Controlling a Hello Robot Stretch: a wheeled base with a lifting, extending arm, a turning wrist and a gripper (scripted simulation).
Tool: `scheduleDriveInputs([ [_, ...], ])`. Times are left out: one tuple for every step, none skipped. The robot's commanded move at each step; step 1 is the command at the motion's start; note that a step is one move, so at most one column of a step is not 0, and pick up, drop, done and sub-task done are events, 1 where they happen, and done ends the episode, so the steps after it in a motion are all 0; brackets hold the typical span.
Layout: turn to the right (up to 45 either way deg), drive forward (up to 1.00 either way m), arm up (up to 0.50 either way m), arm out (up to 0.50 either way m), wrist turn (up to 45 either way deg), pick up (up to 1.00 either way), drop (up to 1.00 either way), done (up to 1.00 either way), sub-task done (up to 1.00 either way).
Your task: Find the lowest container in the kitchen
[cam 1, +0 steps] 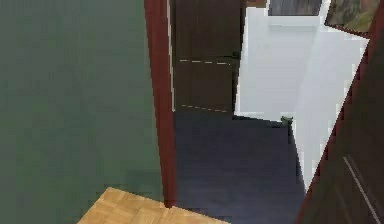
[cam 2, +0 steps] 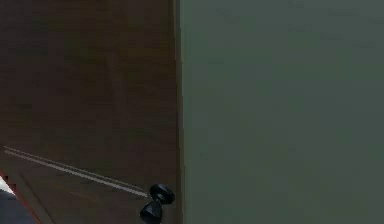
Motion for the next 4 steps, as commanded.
scheduleDriveInputs([
  [9.0,0.00,0.00,0.00,0.0,0.00,0.00,0.00,0.00],
  [0.0,1.00,0.00,0.00,0.0,0.00,0.00,0.00,0.00],
  [15.0,0.00,0.00,0.00,0.0,0.00,0.00,0.00,0.00],
  [0.0,0.20,0.00,0.00,0.0,0.00,0.00,0.00,0.00],
])
